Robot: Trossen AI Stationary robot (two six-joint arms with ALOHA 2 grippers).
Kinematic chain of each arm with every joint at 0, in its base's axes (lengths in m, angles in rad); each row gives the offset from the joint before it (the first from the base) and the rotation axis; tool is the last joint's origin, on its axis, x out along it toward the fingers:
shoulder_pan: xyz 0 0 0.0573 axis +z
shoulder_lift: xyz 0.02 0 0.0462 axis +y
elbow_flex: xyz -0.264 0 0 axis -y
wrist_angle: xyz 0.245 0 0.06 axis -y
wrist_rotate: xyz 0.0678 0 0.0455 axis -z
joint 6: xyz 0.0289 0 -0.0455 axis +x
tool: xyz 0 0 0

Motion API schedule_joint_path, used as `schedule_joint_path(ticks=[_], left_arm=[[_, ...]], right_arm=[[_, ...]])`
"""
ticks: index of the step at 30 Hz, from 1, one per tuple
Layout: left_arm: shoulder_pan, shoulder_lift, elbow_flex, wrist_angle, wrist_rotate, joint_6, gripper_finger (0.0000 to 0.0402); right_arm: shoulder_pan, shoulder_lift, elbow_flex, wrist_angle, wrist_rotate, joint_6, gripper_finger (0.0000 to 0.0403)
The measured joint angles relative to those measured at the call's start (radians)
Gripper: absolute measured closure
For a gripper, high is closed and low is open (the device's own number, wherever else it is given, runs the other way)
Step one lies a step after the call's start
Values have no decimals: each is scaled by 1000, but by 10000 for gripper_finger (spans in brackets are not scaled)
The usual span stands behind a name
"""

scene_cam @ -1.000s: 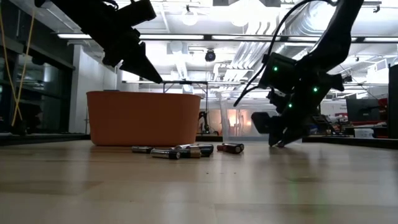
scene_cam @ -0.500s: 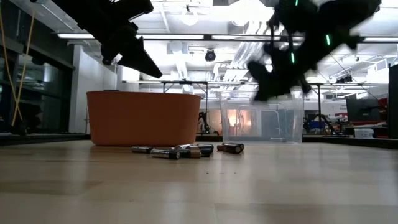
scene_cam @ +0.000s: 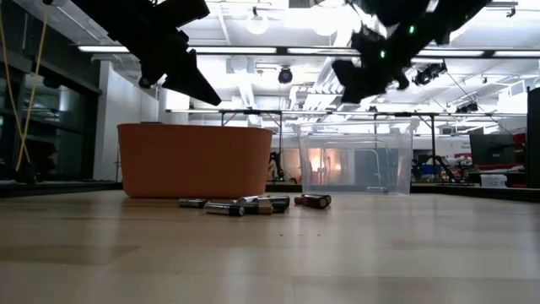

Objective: Sort batteries
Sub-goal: Put the silver battery into the transparent bin

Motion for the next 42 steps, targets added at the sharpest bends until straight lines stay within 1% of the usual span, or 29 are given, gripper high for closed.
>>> schedule_joint_path(ticks=[3,6,11,13,15,18,20,22,25,28,30,32,34,37,38,42], left_arm=[[0,0,0,0,0,0,243],[0,0,0,0,0,0,243],[0,3,0,27,12,-11,243],[2,16,0,56,68,-15,243],[8,43,0,91,132,16,243],[14,89,-1,92,227,89,243],[16,130,-1,97,286,105,243],[24,172,-2,147,337,66,243],[43,218,-1,196,416,-61,243],[61,220,-2,139,481,-209,243],[67,195,-2,78,517,-221,243],[67,173,-1,14,513,-187,243],[67,171,-1,-22,522,-116,243],[77,194,-1,-50,590,0,243],[81,205,-1,-53,599,33,243],[113,254,-2,-38,555,102,243]], right_arm=[[-71,0,-20,-2,-82,-1,292],[-102,-3,-22,11,-163,-32,269],[-73,-47,-23,48,-325,-109,251],[-43,-78,-23,46,-358,-129,250],[-12,-112,-23,42,-376,-141,250],[37,-167,-23,37,-406,-142,250],[69,-200,-23,26,-431,-141,249],[99,-230,-23,15,-443,-128,249],[138,-257,-23,4,-444,-118,249],[165,-267,-23,-3,-443,-118,249],[175,-266,-23,-10,-444,-124,249],[183,-261,-23,-13,-442,-131,249],[186,-260,-23,-30,-442,-131,249],[186,-261,-23,-38,-442,-131,249],[186,-261,-23,-44,-442,-131,249],[186,-261,-23,-46,-442,-131,249]])
